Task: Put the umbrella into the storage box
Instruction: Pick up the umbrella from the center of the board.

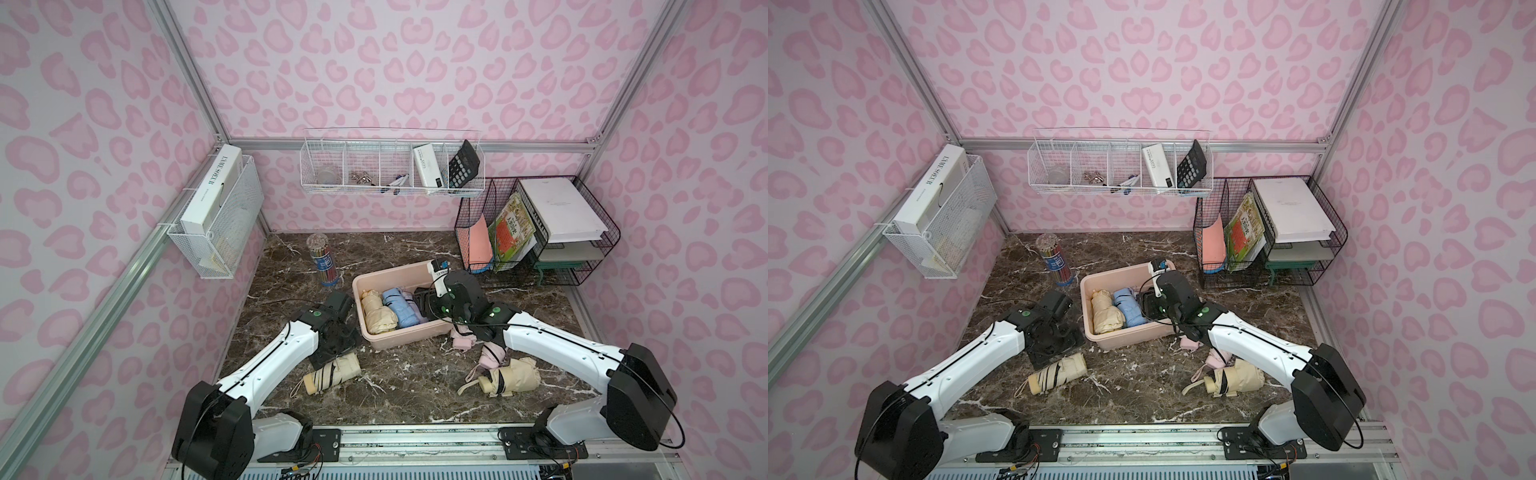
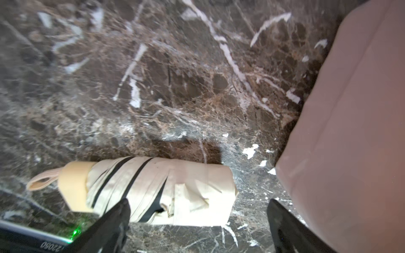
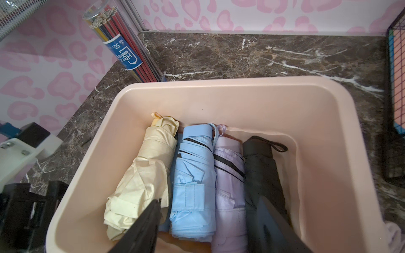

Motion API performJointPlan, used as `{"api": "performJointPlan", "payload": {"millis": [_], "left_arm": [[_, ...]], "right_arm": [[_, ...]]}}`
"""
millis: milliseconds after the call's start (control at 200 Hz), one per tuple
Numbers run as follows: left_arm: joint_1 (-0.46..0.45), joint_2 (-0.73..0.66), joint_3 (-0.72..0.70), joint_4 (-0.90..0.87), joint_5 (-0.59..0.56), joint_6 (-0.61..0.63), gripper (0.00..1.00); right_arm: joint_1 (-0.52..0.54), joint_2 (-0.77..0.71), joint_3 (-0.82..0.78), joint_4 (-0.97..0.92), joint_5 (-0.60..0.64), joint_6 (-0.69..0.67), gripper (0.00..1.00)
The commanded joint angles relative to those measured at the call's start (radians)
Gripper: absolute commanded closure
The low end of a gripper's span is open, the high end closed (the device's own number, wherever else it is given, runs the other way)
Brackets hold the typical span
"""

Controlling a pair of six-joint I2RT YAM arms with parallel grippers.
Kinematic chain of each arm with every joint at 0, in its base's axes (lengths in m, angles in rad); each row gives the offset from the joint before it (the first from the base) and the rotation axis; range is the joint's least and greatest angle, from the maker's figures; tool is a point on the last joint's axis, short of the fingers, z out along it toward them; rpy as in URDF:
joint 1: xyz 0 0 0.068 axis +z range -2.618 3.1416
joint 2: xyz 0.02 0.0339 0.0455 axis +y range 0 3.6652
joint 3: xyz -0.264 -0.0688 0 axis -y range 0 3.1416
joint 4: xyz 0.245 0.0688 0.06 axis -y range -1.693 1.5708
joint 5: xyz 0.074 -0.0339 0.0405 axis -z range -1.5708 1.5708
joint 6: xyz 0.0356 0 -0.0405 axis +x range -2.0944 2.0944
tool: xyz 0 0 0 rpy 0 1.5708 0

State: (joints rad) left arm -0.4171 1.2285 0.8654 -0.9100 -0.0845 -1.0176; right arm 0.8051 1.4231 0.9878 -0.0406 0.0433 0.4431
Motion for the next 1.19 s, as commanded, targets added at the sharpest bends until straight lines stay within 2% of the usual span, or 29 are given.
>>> {"api": "performJointPlan", "payload": {"millis": [0,140,355,765,995,1190], "left_arm": [[-0.001,-0.054,0.030,-0.176,-0.110,-0.180,0.02],[-0.001,-0.127,0.007,-0.294,-0.089,-0.417,0.02],[0.000,-0.216,-0.091,-0.307,0.012,-0.690,0.02],[-0.001,-0.254,-0.253,0.031,0.071,-0.960,0.02],[0.000,-0.219,-0.264,0.091,0.012,-0.994,0.02],[0.000,-0.185,-0.297,0.123,0.031,-1.064,0.02]], "right_arm": [[0.002,-0.019,-0.002,0.025,-0.031,-0.066,0.36],[0.001,-0.045,-0.018,0.040,-0.036,-0.094,0.35],[0.003,-0.062,-0.031,0.041,-0.037,-0.096,0.34],[0.014,-0.095,-0.066,0.046,-0.036,-0.080,0.32],[0.029,-0.099,-0.070,0.041,-0.026,-0.069,0.32],[0.037,-0.098,-0.068,0.036,-0.020,-0.059,0.31]]}}
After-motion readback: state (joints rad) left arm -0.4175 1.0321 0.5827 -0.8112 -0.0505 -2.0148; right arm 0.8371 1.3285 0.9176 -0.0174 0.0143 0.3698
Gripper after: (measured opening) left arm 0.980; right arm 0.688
